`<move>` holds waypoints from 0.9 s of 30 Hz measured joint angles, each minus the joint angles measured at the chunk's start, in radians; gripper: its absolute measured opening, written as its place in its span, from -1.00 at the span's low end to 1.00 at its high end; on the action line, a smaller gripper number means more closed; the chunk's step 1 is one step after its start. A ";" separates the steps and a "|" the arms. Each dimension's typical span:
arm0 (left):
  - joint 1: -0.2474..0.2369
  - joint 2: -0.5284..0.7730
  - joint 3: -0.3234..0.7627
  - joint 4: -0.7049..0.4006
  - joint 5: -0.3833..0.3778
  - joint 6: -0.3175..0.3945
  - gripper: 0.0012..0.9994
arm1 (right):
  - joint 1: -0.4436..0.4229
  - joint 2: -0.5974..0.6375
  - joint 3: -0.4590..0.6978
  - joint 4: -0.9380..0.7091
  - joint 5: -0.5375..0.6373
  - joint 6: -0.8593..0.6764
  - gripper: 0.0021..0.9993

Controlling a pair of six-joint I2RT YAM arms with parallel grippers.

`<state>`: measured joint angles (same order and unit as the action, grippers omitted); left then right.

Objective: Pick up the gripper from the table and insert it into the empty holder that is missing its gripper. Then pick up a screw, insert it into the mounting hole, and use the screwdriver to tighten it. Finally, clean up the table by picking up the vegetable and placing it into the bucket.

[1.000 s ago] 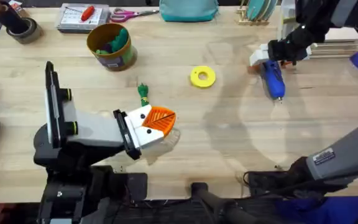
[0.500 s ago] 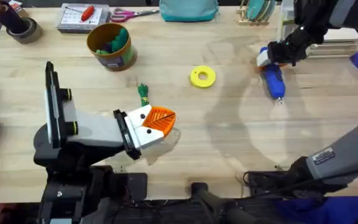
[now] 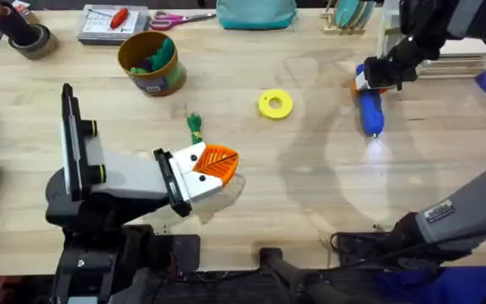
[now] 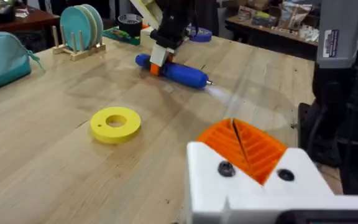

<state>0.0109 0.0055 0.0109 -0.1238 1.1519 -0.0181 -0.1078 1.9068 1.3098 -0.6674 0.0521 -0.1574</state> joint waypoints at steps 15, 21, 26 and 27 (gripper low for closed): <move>0.000 0.000 0.000 0.000 0.000 0.000 -0.98 | 0.028 -0.174 0.107 -0.003 -0.001 0.009 -0.95; 0.000 0.000 0.000 0.000 0.000 0.000 -0.98 | 0.091 -0.316 0.164 0.116 -0.001 0.012 -0.95; 0.000 0.000 0.000 0.000 0.000 0.000 -0.98 | 0.147 -0.400 0.165 0.253 -0.001 0.031 -0.95; 0.000 0.000 0.000 0.000 0.000 0.000 -0.98 | 0.157 -0.414 0.165 0.284 -0.002 0.035 -0.95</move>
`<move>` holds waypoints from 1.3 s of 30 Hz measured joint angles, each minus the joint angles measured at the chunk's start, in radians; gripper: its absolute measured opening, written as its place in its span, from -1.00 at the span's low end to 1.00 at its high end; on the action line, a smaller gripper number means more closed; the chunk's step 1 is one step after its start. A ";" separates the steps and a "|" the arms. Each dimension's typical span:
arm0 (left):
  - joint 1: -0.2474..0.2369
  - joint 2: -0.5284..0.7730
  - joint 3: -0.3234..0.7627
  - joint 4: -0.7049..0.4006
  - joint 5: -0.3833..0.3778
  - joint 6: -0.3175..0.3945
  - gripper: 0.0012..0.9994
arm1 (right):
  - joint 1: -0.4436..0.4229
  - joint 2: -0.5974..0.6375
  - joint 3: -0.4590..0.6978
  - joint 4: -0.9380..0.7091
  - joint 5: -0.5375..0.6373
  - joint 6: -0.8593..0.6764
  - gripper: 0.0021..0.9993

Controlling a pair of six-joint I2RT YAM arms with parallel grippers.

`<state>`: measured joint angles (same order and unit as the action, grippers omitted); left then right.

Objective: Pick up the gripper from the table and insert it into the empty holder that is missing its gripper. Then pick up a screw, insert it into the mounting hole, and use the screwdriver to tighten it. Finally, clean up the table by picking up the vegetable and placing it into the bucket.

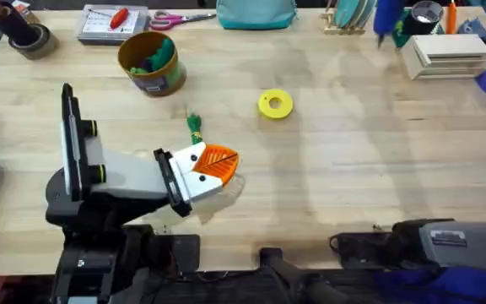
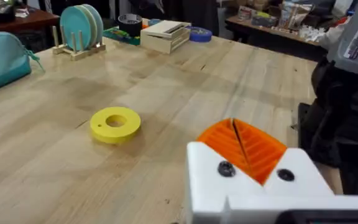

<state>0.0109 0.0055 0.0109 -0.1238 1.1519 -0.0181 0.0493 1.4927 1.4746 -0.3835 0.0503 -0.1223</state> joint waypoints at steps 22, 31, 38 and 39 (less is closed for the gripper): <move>0.000 0.000 0.000 0.000 0.000 0.000 -0.98 | 0.079 -0.199 0.000 0.488 -0.682 0.207 -0.95; 0.000 0.000 0.000 0.000 0.000 0.000 -0.98 | 0.107 -0.199 0.000 0.570 -0.937 0.327 -0.95; 0.000 0.000 0.000 0.000 0.000 0.000 -0.98 | 0.205 -0.199 -0.018 0.643 -1.018 0.351 -0.95; 0.000 0.000 0.000 0.000 0.000 0.000 -0.98 | 0.217 -0.199 -0.028 0.666 -1.027 0.355 -0.95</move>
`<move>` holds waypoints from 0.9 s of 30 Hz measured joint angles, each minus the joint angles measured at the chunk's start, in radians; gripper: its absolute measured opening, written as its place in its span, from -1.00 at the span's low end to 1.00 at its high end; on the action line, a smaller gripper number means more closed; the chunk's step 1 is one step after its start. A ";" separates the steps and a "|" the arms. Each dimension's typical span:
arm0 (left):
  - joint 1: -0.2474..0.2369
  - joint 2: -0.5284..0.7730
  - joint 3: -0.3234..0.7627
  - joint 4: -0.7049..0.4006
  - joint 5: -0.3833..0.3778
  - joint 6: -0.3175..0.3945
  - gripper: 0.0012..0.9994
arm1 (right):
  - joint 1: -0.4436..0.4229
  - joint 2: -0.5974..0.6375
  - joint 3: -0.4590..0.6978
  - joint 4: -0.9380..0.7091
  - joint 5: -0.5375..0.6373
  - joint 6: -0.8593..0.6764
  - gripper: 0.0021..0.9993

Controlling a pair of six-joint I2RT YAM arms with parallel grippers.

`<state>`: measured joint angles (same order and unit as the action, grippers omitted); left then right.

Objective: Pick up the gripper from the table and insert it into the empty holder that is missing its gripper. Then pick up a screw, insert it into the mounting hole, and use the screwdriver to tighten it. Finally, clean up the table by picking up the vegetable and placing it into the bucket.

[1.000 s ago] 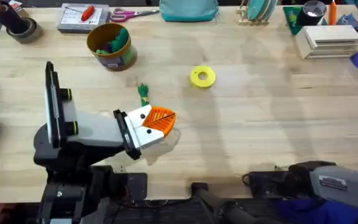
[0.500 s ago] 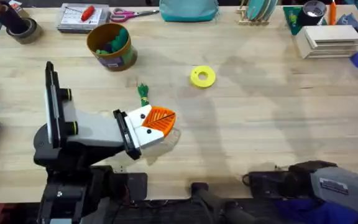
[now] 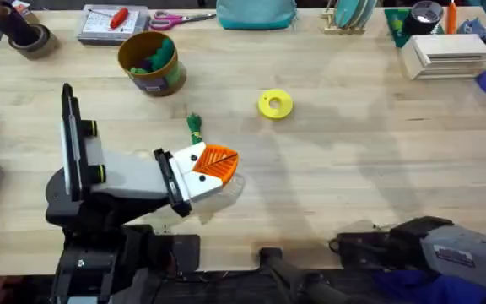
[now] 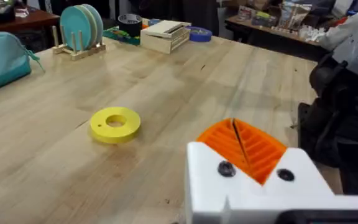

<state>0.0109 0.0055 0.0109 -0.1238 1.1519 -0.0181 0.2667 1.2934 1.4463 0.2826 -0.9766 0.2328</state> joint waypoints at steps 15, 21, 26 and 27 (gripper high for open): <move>0.000 0.000 0.000 0.000 0.000 0.000 -0.98 | 0.118 0.000 -0.272 0.481 -0.076 0.217 -0.95; 0.000 0.000 0.000 0.000 0.000 0.000 -0.98 | 0.162 0.000 -0.304 0.533 -0.081 0.272 -0.95; 0.000 0.000 0.000 0.000 0.000 0.000 -0.98 | 0.201 0.000 -0.306 0.535 -0.084 0.281 -0.95; 0.000 0.000 0.000 0.000 0.000 0.000 -0.98 | 0.207 0.000 -0.306 0.537 -0.085 0.281 -0.95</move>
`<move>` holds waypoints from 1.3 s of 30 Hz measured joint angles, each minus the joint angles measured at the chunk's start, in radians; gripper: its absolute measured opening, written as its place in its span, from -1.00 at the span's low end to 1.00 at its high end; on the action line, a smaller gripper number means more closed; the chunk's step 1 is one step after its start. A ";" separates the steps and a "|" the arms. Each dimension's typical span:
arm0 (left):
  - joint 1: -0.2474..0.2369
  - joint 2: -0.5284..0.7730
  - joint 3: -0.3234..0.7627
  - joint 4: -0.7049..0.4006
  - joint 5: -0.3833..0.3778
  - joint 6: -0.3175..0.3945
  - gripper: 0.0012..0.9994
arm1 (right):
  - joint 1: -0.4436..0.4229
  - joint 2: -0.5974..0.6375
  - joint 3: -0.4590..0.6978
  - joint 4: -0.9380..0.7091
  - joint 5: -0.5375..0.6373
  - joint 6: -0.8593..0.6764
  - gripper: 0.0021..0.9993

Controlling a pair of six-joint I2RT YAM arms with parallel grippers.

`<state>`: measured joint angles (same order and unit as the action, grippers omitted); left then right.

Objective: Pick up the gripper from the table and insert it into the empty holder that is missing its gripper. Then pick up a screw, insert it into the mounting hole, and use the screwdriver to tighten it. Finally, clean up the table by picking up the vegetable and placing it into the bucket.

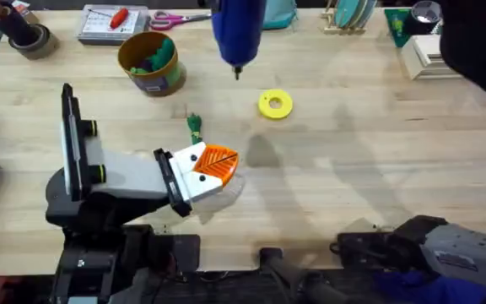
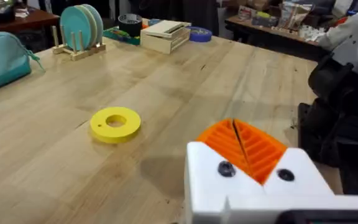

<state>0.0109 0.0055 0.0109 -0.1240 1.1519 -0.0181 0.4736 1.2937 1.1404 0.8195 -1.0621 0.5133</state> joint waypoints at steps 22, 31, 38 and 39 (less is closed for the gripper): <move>0.000 0.000 0.000 0.000 0.000 0.000 -0.98 | 0.136 0.020 -0.003 0.003 0.000 -0.067 -0.95; 0.000 0.000 0.000 0.000 0.000 0.000 -0.98 | 0.172 0.050 -0.003 0.002 0.011 -0.088 -0.95; 0.000 0.000 0.000 0.000 0.000 0.000 -0.98 | 0.174 0.053 -0.004 0.002 0.011 -0.099 -0.95; 0.000 0.000 0.000 0.000 0.000 0.000 -0.98 | 0.176 0.053 -0.004 0.002 0.011 -0.099 -0.95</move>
<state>0.0109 0.0055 0.0109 -0.1238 1.1519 -0.0181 0.6497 1.3468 1.1362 0.8217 -1.0508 0.4141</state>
